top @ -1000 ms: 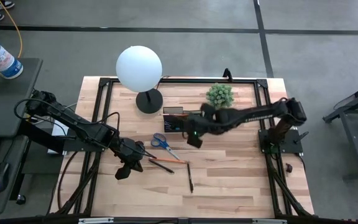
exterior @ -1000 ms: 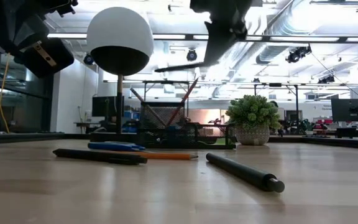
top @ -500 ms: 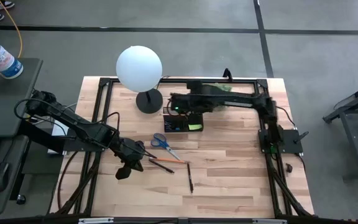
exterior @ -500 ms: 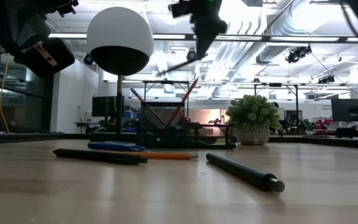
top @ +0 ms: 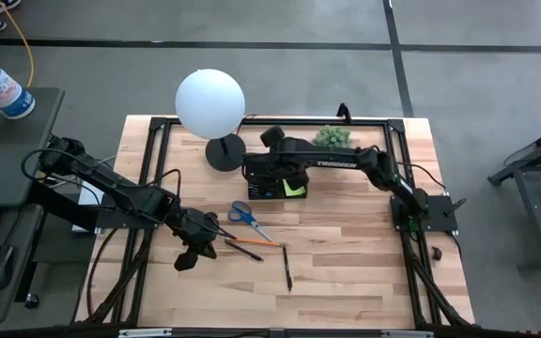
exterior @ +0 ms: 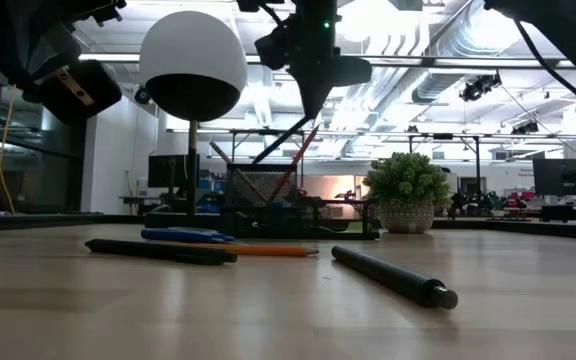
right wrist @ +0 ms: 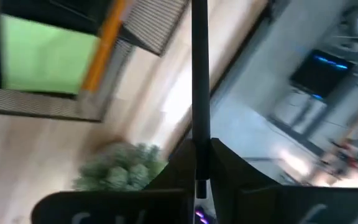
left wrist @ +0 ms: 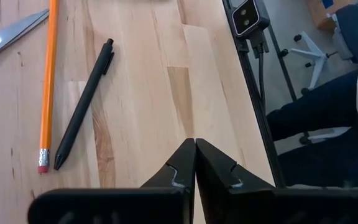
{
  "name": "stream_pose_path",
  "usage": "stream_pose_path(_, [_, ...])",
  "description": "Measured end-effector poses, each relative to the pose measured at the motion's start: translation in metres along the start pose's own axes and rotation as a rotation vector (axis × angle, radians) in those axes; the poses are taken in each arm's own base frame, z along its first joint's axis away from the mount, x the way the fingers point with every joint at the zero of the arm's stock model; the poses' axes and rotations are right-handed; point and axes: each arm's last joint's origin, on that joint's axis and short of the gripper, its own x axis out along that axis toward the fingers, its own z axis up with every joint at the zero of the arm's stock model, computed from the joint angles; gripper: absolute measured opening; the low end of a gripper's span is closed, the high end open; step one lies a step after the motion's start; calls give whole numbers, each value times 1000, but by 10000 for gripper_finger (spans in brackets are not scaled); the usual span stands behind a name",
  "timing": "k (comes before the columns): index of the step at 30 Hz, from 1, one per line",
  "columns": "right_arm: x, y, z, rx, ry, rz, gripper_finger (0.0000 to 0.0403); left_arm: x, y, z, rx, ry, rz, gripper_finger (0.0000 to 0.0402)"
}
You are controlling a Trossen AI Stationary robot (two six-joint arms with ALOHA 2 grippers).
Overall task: Pick and place office supplies into organizer
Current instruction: Put the bottom center black pen into the desk organizer
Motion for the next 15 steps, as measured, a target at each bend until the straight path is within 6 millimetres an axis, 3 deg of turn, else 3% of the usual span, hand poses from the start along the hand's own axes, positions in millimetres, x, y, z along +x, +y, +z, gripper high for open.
stream_pose_path(6, [-3, -3, 6, -49, -3, -100, 10, 0, 0, 0, 25, -1, 1, 1])
stream_pose_path(15, [-4, -4, 10, -87, -70, -68, 10, 0, 0, 0, 30, -1, 1, 1])
